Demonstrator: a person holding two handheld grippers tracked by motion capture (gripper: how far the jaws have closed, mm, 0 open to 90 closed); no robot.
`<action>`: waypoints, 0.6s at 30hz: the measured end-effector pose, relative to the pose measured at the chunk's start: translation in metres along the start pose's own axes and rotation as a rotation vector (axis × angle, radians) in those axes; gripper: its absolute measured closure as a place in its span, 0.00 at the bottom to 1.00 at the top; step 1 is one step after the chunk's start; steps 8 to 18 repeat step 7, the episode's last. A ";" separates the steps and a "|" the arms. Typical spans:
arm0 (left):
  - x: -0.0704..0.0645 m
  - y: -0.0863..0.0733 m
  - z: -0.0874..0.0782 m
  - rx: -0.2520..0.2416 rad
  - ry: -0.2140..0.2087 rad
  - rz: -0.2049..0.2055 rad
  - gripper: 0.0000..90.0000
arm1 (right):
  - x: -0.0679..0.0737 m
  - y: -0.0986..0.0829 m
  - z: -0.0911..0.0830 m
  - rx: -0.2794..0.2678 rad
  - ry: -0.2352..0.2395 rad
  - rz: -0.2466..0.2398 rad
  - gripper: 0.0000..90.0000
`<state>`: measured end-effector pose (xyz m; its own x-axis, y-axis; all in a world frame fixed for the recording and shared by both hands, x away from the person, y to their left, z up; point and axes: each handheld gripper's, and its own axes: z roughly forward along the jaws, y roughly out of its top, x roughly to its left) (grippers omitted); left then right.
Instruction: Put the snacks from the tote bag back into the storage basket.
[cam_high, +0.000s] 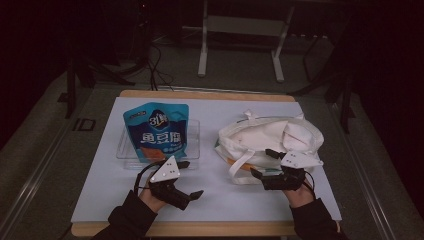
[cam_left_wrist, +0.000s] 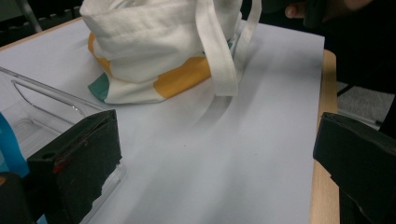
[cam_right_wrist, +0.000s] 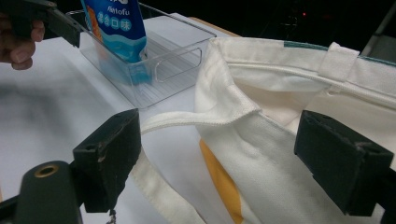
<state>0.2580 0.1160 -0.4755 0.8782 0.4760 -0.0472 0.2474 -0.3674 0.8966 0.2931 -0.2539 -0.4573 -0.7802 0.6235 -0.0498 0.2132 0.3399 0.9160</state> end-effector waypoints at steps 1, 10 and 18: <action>0.000 -0.001 0.000 0.004 0.004 0.002 0.01 | 0.000 0.000 0.000 -0.002 -0.002 -0.001 0.16; -0.001 -0.002 0.001 0.007 0.001 0.007 0.01 | 0.000 0.000 0.000 -0.008 0.002 -0.005 0.16; -0.001 -0.002 0.001 0.007 0.001 0.007 0.01 | 0.000 0.000 0.000 -0.008 0.002 -0.005 0.16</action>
